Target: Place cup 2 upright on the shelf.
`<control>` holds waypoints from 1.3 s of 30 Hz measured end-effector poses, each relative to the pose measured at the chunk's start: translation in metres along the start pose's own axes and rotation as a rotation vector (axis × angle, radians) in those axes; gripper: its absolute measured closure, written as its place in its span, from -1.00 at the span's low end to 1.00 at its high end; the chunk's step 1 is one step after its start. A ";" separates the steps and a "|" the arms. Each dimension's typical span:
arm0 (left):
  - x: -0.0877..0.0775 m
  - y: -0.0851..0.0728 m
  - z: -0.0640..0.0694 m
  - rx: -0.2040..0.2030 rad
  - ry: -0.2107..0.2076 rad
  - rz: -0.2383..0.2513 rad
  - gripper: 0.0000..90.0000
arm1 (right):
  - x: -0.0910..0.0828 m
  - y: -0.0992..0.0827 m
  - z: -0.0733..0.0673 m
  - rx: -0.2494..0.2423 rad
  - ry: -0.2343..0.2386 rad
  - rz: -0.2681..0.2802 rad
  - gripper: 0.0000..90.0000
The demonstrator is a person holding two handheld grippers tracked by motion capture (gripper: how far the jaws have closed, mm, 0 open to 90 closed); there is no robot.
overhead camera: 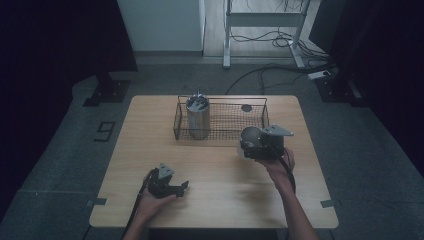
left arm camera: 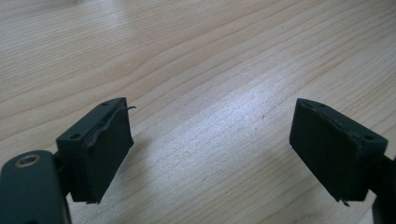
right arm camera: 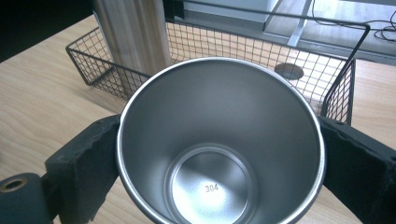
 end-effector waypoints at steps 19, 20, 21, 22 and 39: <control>-0.001 -0.001 -0.003 -0.013 0.004 0.009 -0.70 | 0.014 0.031 0.000 0.004 -0.009 -0.021 -0.88; -0.001 -0.001 -0.003 -0.011 0.005 0.008 -0.70 | 0.015 0.032 0.000 0.005 -0.010 -0.021 -0.88; -0.001 -0.001 -0.003 -0.011 0.005 0.009 -0.70 | 0.015 0.034 0.001 0.004 -0.012 -0.019 -0.88; -0.001 -0.001 -0.003 -0.013 0.003 0.011 -0.70 | 0.015 0.035 0.001 0.008 -0.012 -0.019 -0.88; -0.006 0.002 -0.006 -0.032 -0.002 0.033 -0.70 | 0.021 0.064 0.001 0.022 -0.042 0.004 -0.88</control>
Point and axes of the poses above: each handheld gripper's, and its own axes: x roughly forward along the jaws, y roughly out of its top, z roughly to its right, the point moved 6 cm from there along x, roughly forward along the jaws, and after that the axes turned 3 degrees about z, right-handed, at the moved point
